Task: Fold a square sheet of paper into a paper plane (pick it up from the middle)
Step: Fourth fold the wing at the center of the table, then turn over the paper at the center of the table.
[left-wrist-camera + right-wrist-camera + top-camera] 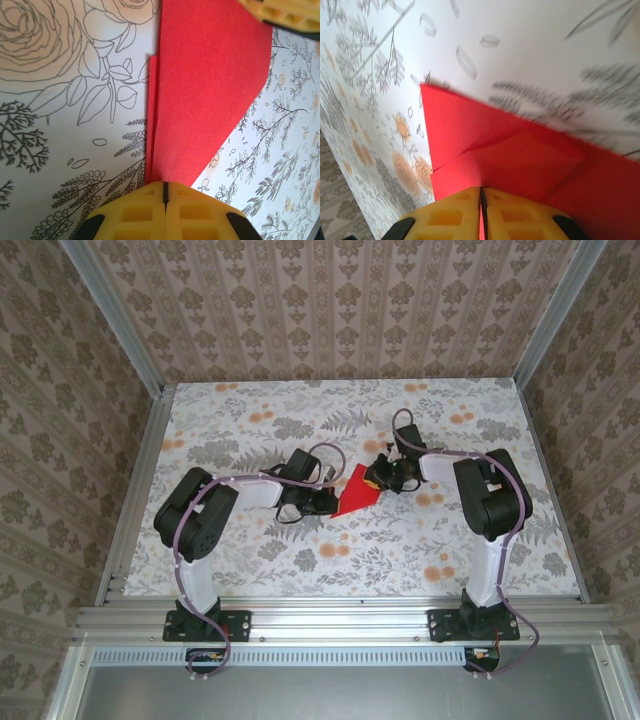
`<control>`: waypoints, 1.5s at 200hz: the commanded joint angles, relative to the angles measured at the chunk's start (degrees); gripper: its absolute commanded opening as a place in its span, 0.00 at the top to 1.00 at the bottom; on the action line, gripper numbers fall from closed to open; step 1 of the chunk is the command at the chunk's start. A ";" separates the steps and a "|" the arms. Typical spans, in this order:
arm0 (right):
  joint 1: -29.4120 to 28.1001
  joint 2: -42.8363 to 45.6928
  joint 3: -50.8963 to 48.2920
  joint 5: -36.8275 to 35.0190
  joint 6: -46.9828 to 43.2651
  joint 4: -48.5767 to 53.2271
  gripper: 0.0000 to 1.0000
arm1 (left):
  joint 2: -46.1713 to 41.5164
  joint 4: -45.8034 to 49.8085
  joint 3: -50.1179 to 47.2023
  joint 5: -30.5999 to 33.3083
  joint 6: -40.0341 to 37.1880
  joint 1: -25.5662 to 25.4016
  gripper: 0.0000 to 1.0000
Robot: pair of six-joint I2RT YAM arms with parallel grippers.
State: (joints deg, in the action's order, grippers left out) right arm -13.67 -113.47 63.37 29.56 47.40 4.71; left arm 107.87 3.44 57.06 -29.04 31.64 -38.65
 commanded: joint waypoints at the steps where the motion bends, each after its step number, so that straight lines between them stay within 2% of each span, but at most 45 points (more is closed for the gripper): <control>1: 4.14 -2.60 1.29 -10.30 -1.63 3.37 0.87 | 2.31 9.12 -1.52 2.05 -1.85 -0.37 1.00; 94: 6.72 -0.43 4.70 -9.72 -5.99 6.90 0.86 | 2.07 10.22 -0.12 1.72 -2.62 -0.72 1.00; 111: 6.68 2.21 3.79 -9.31 -6.01 6.16 0.81 | 1.10 10.36 0.89 1.03 -2.49 -0.75 1.00; 122: 6.51 5.06 2.35 -9.00 -6.26 5.31 0.76 | -0.18 10.36 1.90 0.55 -2.38 -0.81 0.97; 148: 4.43 11.55 -1.68 -9.87 -7.14 4.82 0.66 | -4.52 9.19 4.43 0.53 -1.52 -0.70 0.80; 161: 2.66 13.58 -3.79 -9.68 -6.89 4.22 0.61 | -6.67 8.43 5.23 1.31 -0.79 -0.46 0.75; 209: -3.61 13.85 -7.58 -6.66 -2.47 -0.49 0.55 | -9.37 6.82 5.20 6.70 1.40 1.51 0.60; 270: -5.39 8.14 -4.70 -10.09 2.11 1.46 0.51 | -5.93 6.52 6.26 6.27 2.10 1.74 0.55; 300: -5.55 6.77 -4.29 -8.70 3.11 -1.12 0.52 | -4.91 6.92 6.62 6.69 2.02 1.75 0.55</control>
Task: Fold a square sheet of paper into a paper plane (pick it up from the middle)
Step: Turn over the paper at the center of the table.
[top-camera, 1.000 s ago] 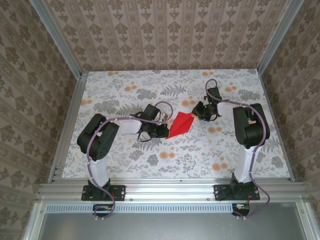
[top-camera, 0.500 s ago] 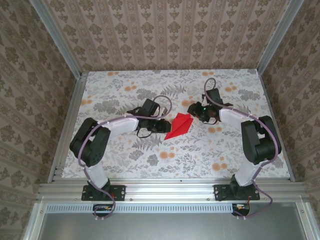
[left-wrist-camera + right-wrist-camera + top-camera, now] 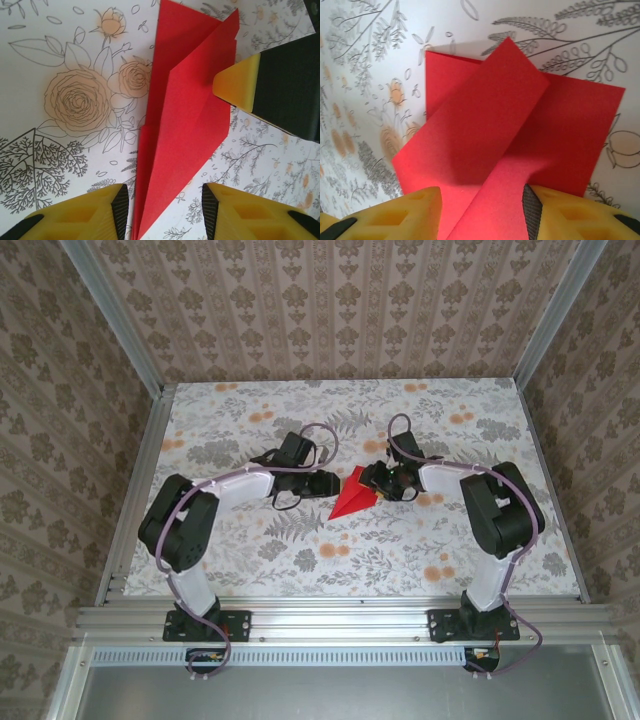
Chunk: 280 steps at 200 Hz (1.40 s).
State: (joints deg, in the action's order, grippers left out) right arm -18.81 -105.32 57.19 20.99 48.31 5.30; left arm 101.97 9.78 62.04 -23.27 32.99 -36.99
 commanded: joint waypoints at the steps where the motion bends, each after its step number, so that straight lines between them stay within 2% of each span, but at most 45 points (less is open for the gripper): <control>1: -0.43 -1.47 1.93 -0.06 2.21 -1.83 0.52 | 1.01 0.59 1.66 0.93 0.67 0.08 0.55; 83: -0.79 -3.53 2.63 3.58 4.32 -5.94 0.58 | 3.58 1.66 2.30 0.69 0.32 0.17 0.55; 134: -1.59 -4.91 0.86 8.76 9.67 -14.61 0.64 | 3.00 0.62 0.98 0.98 1.90 0.67 0.54; 166: -2.34 -6.20 1.50 8.55 9.72 -14.75 0.73 | 1.90 0.42 -0.06 1.27 2.80 1.56 0.54; 175: -2.53 -6.59 1.84 8.37 9.35 -14.25 0.78 | 1.23 0.64 -0.48 1.50 3.00 1.82 0.54; 202: -2.73 -5.54 3.75 5.46 5.26 -8.45 0.91 | -1.96 2.76 -1.69 3.49 2.93 3.25 0.52; 212: -2.81 -4.11 4.96 3.84 2.37 -4.89 0.93 | -3.71 3.76 -2.08 4.88 2.70 3.94 0.46; 248: -3.83 1.97 11.16 -4.78 -10.14 11.23 0.95 | -10.20 9.70 -2.13 13.64 -0.41 6.85 0.27; 272: -6.47 3.54 16.43 -13.33 -18.35 20.98 0.96 | -13.86 11.79 -2.77 14.61 -1.25 10.43 0.21; 280: -7.41 3.39 17.85 -16.43 -20.49 23.28 0.96 | -15.27 11.86 -3.30 14.36 -1.63 13.22 0.18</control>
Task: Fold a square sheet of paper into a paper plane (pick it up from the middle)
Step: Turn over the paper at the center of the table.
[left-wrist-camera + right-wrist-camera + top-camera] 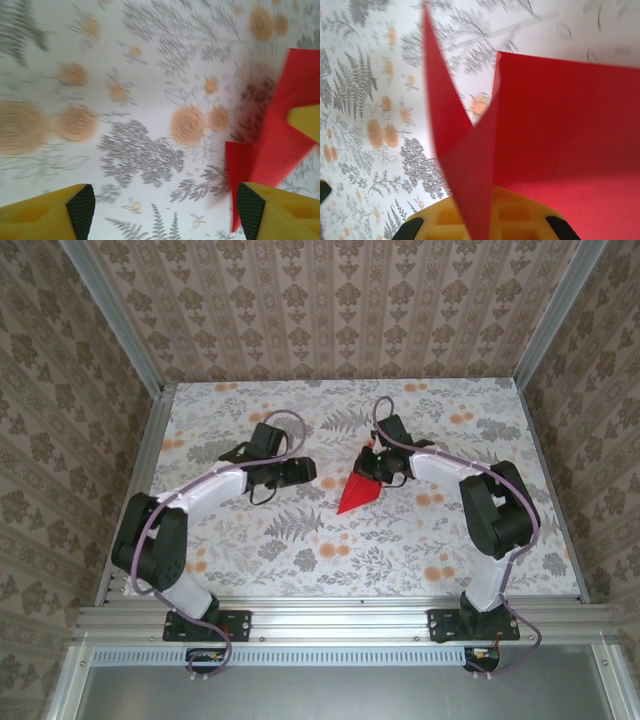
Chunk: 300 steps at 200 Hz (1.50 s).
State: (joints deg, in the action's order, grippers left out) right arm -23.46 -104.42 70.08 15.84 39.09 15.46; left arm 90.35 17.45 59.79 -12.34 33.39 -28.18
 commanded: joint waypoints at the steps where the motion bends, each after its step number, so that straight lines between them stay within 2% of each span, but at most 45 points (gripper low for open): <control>1: -3.02 2.39 5.50 -12.17 -11.83 13.70 0.96 | -3.84 4.27 -1.20 3.36 -2.06 4.61 0.18; 61: -10.94 -4.93 19.77 -37.57 -23.57 27.53 0.96 | -11.60 6.17 -3.60 -0.18 -3.85 14.83 0.03; 93: -15.59 -11.81 26.11 -51.77 -27.06 31.98 0.95 | -16.34 7.91 -5.84 -1.02 -3.31 19.55 0.01; 127: -18.35 -18.18 29.14 -58.41 -27.23 33.58 0.95 | -20.41 10.36 -6.36 -2.10 -4.10 23.16 0.00; 158: -20.81 -23.35 29.81 -62.79 -24.87 35.65 0.95 | -20.48 10.62 -5.19 -3.59 -2.99 24.05 0.00; 190: -23.25 -24.90 28.80 -62.60 -22.58 37.08 0.93 | -19.71 9.75 -4.23 -3.54 -2.72 24.05 0.00; 215: -25.34 -25.55 27.87 -60.09 -20.84 37.40 0.87 | -18.38 9.96 -3.40 -4.30 -2.89 24.06 0.00; 248: -27.84 -25.38 26.88 -54.79 -20.43 35.56 0.74 | -17.66 8.07 -5.19 -4.62 -2.54 24.08 0.00; 300: -30.00 -21.01 25.42 -44.05 -17.16 33.05 0.69 | -15.93 6.73 -5.74 -6.17 -2.19 24.06 0.00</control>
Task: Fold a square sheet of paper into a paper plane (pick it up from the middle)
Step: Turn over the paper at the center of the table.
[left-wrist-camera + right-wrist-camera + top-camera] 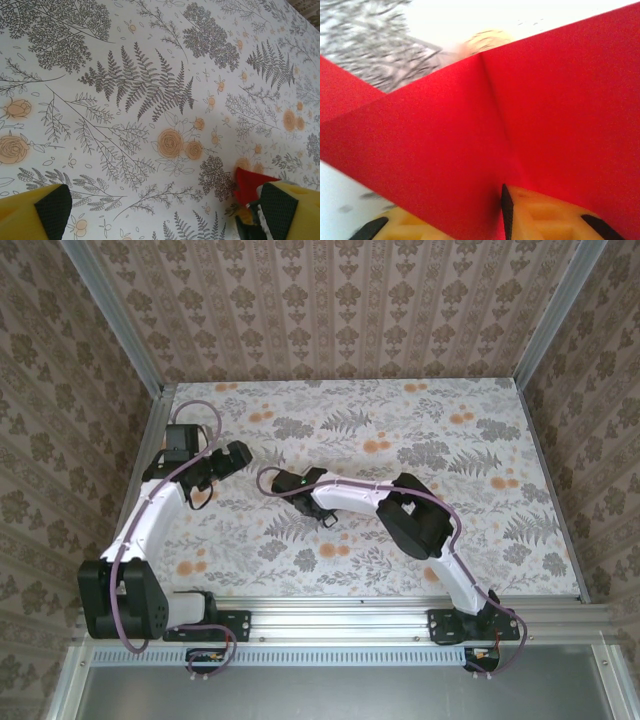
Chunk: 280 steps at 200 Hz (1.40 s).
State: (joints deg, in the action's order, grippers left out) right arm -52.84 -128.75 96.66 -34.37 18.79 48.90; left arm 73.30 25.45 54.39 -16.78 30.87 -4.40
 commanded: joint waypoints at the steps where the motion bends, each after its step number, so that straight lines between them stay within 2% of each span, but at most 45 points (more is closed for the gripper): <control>1: -0.70 3.37 -1.14 6.33 3.17 -0.39 0.69 | 1.13 -1.28 -0.34 -1.80 0.33 0.28 0.00; 27: -1.88 7.17 -2.84 11.30 2.92 -2.06 0.67 | 1.87 -1.98 -0.34 -2.36 0.41 0.27 0.00; 58: -2.71 12.84 -7.02 20.48 4.44 -6.83 0.61 | 2.62 -2.82 -0.82 -3.00 0.72 0.32 0.00; 94: -3.52 16.48 -9.00 23.67 6.11 -8.38 0.58 | 3.49 -3.57 -1.40 -3.48 1.03 0.28 0.00; 129: -3.89 21.25 -10.54 23.30 6.65 -8.54 0.52 | 4.04 -3.66 -1.38 -3.79 1.03 0.19 0.00; 169: -4.00 24.01 -12.00 15.26 7.03 -4.66 0.40 | 4.11 -3.74 -1.74 -3.53 0.99 0.21 0.00; 195: -3.96 25.87 -15.25 12.49 6.69 -4.92 0.32 | 4.65 -3.88 -2.12 -3.92 0.94 0.02 0.00; 228: -0.70 24.08 -17.00 13.43 5.90 -4.16 0.38 | 4.68 -4.04 -3.16 -4.14 1.12 -0.98 0.00; 262: 4.46 21.54 -17.73 20.11 0.68 -6.13 0.49 | 4.99 -4.17 -4.43 -4.23 1.20 -2.51 0.00; 280: 6.55 19.80 -17.35 24.42 -2.07 -7.52 0.51 | 5.44 -4.44 -4.82 -4.38 1.51 -3.36 0.00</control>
State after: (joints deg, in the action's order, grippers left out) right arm -48.84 -106.21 79.96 -15.97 21.52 42.33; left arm 77.76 22.09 50.63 -19.97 31.31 -6.79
